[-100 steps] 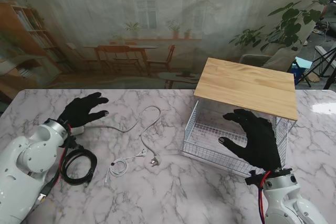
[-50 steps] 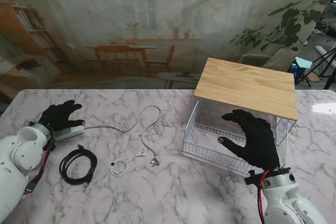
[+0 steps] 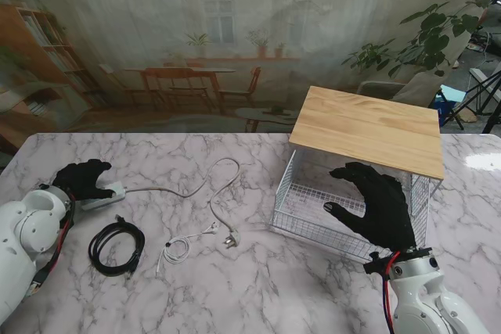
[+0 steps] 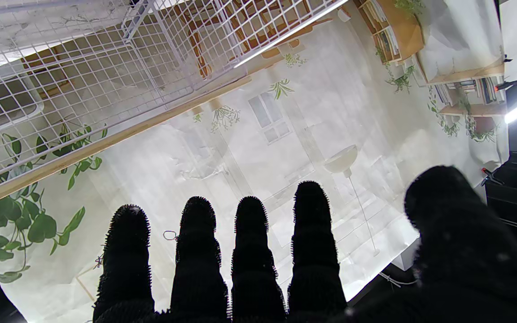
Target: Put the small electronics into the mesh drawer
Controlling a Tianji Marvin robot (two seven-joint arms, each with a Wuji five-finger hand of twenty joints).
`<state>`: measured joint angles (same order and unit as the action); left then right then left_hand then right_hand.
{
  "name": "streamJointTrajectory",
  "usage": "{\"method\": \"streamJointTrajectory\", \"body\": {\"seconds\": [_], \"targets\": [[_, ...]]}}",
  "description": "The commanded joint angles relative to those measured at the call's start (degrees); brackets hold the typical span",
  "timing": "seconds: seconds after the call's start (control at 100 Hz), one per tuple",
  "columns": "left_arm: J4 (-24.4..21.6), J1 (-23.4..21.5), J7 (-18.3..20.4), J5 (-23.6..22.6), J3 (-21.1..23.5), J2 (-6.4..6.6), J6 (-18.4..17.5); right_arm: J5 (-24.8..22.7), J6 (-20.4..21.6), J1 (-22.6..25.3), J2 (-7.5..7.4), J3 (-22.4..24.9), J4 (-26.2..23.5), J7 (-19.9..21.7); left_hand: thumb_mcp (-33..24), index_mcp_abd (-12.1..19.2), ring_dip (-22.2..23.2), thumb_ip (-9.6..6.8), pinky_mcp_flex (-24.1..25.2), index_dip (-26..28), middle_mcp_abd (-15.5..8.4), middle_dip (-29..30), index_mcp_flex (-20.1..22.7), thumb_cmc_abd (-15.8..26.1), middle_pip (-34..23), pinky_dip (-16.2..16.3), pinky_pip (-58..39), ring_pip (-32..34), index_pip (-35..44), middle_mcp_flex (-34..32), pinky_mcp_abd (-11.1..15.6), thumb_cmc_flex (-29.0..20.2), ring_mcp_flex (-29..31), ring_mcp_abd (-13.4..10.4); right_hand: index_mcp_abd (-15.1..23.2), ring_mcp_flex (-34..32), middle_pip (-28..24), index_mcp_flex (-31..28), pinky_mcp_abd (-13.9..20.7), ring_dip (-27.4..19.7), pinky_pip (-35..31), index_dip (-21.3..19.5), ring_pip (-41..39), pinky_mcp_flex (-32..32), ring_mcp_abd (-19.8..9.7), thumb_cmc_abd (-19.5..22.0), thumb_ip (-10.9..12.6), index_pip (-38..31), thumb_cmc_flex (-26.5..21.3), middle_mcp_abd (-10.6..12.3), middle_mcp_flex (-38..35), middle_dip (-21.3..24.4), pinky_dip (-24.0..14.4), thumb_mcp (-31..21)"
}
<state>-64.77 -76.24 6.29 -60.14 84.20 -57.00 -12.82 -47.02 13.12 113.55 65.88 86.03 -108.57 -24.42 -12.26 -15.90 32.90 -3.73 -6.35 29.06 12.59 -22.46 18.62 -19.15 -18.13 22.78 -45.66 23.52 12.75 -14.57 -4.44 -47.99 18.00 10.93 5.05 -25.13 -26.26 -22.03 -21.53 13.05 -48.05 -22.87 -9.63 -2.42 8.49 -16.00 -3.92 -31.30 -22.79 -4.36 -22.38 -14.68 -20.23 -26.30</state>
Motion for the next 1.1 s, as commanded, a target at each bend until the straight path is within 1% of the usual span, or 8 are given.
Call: {"method": "streamJointTrajectory", "body": {"seconds": [0.0,0.06,0.18,0.25,0.3,0.48,0.8,1.09], "targets": [[1.1,-0.9,0.4,-0.4,0.1,0.47,0.4,0.1,-0.4,0.1,0.03,-0.1,0.1,0.1,-3.8,0.0,1.9,-2.65,-0.5,2.2,0.1,-1.7,1.0,-1.3,-0.7,1.3,-2.3,1.6,1.7,-0.9,3.1,-1.2,0.7,-0.1,-0.2,0.0,0.3,-1.0,1.0,0.0,1.2,0.5,3.6,0.5,-0.5,1.4,1.3,1.4,-0.6,-0.2,-0.5,-0.4,-0.6,1.4],[1.4,-1.3,0.2,-1.3,0.2,0.62,0.6,0.1,-0.5,0.1,0.03,-0.1,0.1,0.1,-6.9,0.2,3.2,-3.98,-0.9,4.2,0.0,-3.1,0.4,-1.6,-1.3,1.6,-3.0,2.1,4.0,-1.2,3.2,-0.3,1.0,0.0,-0.3,0.1,0.3,-1.1,1.0,0.0,1.2,0.4,3.6,0.5,-0.4,1.4,1.3,1.4,-0.6,-0.2,-0.4,-0.4,-0.6,1.5],[2.5,-1.6,-0.7,-1.7,0.0,0.71,1.4,0.1,-0.6,0.1,0.03,-0.2,0.0,0.1,-7.5,0.1,4.1,-3.66,-1.3,4.8,0.2,-3.7,-0.2,-2.5,-1.5,1.8,-3.5,2.5,5.2,-1.4,3.0,0.8,1.2,0.3,-0.4,0.1,0.2,-1.0,1.0,0.1,1.3,0.4,3.5,0.5,-0.4,1.4,1.3,1.5,-0.7,-0.2,-0.4,-0.4,-0.8,1.6],[3.5,-1.5,-1.9,-2.0,-0.4,0.73,1.9,0.1,-0.6,0.1,0.02,-0.2,0.1,0.1,-6.8,-0.1,4.3,-2.83,-1.4,4.6,0.4,-3.9,-0.2,-2.9,-1.6,1.9,-3.7,2.6,5.2,-1.4,3.0,1.0,1.3,0.4,-0.3,0.0,0.1,-1.1,1.0,0.1,1.3,0.4,3.4,0.5,-0.4,1.5,1.3,1.5,-0.6,-0.2,-0.4,-0.5,-0.9,1.6],[4.0,-1.4,-2.6,-1.9,-0.6,0.7,2.1,0.1,-0.6,0.1,0.03,-0.2,0.1,0.2,-5.3,-0.4,4.7,-1.0,-1.4,3.7,0.5,-4.1,-0.5,-2.9,-1.7,2.0,-4.0,2.7,4.8,-1.3,3.0,0.6,1.3,0.4,-0.3,0.1,0.1,-1.1,1.0,0.1,1.4,0.4,3.4,0.5,-0.4,1.5,1.4,1.5,-0.7,-0.3,-0.3,-0.5,-1.0,1.6],[4.8,-1.2,-3.5,-2.6,-0.7,0.86,2.3,0.2,-0.6,0.0,0.0,-0.2,0.2,0.4,-1.1,-0.3,4.8,1.41,-1.3,-6.9,0.2,-3.4,-2.8,-2.1,-1.1,2.0,-4.0,2.5,-5.4,-0.5,2.9,-0.7,1.1,0.6,-0.3,0.1,-0.1,-1.1,1.0,0.2,1.5,0.3,3.4,0.4,-0.3,1.6,1.4,1.5,-0.7,-0.3,-0.4,-0.5,-1.2,1.7],[7.6,-0.1,-5.3,-1.5,-2.7,0.76,3.4,0.3,-0.7,-0.1,-0.01,-0.3,0.3,0.5,-1.6,1.2,4.8,2.28,-5.2,-6.3,-0.5,-3.3,4.6,0.3,-3.0,3.0,-6.6,4.0,-1.7,-6.5,2.3,-4.1,6.0,0.6,-0.4,0.1,-0.3,-1.1,1.1,0.3,1.6,0.2,3.3,0.5,-0.1,1.8,1.4,1.5,-0.8,-0.5,-0.3,-0.6,-1.5,2.0],[9.0,0.6,-4.0,0.6,-4.1,0.64,4.6,0.4,-0.9,-0.3,-0.04,-0.4,0.4,0.8,-2.4,1.6,3.8,2.86,-9.0,-5.3,-0.6,-2.6,6.9,1.4,-4.1,3.5,-8.3,4.4,1.8,-11.7,1.2,-7.9,10.9,1.1,-0.4,0.2,-0.5,-1.1,1.2,0.4,1.9,0.2,3.2,0.6,-0.2,2.0,1.4,1.5,-0.9,-0.4,-0.2,-0.7,-1.7,2.2]]}}
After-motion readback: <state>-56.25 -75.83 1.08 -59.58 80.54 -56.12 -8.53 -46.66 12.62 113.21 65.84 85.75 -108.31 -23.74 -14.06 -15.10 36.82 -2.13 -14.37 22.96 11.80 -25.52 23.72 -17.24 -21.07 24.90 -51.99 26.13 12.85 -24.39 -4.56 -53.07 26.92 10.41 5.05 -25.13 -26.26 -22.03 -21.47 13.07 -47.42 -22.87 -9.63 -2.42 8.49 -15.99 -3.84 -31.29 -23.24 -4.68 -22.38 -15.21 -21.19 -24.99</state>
